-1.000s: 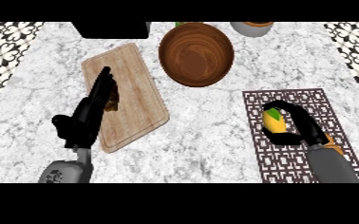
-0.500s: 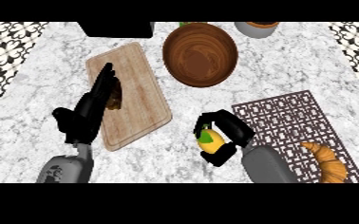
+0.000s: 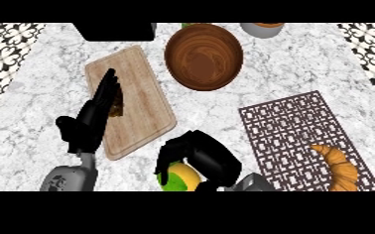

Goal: Pick the lemon from the placemat and place it in the bowl

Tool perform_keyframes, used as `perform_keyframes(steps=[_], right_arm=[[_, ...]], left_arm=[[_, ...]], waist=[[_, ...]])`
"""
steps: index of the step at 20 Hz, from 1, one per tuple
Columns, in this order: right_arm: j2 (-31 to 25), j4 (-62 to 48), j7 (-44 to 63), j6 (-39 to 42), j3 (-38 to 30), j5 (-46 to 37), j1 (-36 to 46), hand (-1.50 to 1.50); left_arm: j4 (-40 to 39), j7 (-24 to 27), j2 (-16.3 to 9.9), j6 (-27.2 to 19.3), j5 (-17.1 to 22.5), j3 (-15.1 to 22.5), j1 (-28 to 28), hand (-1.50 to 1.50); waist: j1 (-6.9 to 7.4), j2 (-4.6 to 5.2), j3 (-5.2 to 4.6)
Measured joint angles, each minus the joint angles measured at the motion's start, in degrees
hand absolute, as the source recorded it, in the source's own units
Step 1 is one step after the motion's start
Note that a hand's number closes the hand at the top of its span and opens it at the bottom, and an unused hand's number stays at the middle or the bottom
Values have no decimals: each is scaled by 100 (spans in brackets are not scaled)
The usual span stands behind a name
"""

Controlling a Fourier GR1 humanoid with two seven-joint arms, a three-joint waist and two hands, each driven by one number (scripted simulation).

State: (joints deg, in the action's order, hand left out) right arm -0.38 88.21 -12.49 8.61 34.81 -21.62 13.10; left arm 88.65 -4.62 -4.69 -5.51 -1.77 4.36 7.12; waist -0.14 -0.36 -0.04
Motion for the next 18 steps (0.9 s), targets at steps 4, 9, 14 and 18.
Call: perform_keyframes(steps=[4,9,14,18], right_arm=[[23,1206,714,-189,147,-204,33,150],[33,2279,2257,-175,5,-338,718,150],[36,2530,3603,-268,-229,-212,1793,150],[36,2212,4120,-335,-708,0,2604,150]], left_arm=[[-186,38,14,8,23,-78,141,0],[-88,27,-12,59,32,-87,104,0],[-281,66,20,86,29,-133,263,0],[-137,47,78,76,-30,-47,120,0]], waist=[[-41,5,0],[-6,8,-1],[23,22,0],[51,26,0]])
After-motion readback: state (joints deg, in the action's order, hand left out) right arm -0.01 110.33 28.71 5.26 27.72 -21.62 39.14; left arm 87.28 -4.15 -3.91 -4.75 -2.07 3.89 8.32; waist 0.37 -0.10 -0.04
